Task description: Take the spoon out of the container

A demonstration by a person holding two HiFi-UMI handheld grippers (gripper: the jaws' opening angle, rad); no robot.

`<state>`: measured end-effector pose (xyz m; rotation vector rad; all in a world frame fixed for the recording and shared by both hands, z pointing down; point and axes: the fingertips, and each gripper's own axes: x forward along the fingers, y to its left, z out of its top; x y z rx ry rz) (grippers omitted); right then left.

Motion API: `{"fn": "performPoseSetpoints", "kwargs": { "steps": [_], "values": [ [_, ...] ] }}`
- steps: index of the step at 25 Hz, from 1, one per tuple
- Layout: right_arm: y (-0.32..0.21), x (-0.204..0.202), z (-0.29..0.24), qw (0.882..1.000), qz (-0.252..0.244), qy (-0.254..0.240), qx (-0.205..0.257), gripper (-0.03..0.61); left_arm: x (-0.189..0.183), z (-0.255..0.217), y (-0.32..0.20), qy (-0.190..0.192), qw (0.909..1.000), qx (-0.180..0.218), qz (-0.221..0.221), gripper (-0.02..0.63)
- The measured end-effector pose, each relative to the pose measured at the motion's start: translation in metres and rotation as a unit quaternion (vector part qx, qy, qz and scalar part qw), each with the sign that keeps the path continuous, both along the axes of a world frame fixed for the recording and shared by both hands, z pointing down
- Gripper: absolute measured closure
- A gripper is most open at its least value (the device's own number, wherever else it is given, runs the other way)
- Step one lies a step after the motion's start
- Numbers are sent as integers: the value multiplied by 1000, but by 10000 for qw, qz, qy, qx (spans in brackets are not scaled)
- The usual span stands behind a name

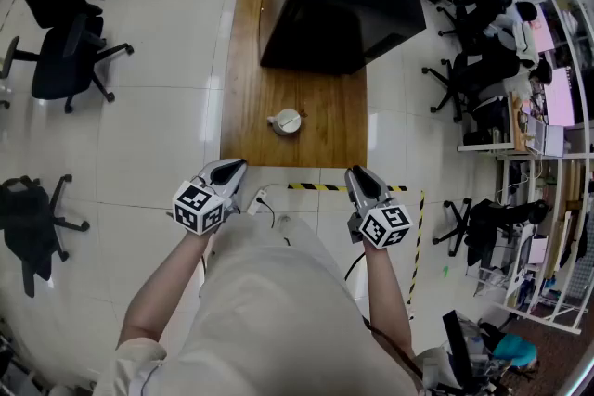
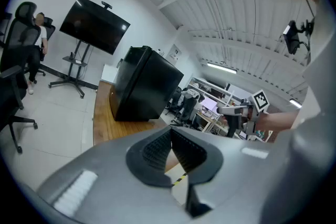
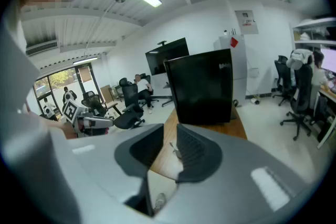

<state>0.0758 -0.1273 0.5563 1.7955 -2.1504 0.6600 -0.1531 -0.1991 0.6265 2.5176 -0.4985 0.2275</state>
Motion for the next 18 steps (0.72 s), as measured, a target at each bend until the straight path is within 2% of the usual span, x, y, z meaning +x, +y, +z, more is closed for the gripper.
{"fn": "performPoseSetpoints", "kwargs": {
  "steps": [4,10,14,18],
  "values": [
    [6,-27,19,9993,5,-137,-337,508,-25,9,23,-193,9994,-235,172,614],
    [-28,-27,42,9986,-225,-144,-451,501,-23,22,16,-228,9989,-419,-2,614],
    [-66,-6,68,9974,-460,-207,-505,488,-6,12,-3,-340,9991,-206,-139,614],
    [-86,3,125,9924,-764,-284,-917,478,-1,13,-11,-529,9976,-211,-396,614]
  ]
}}
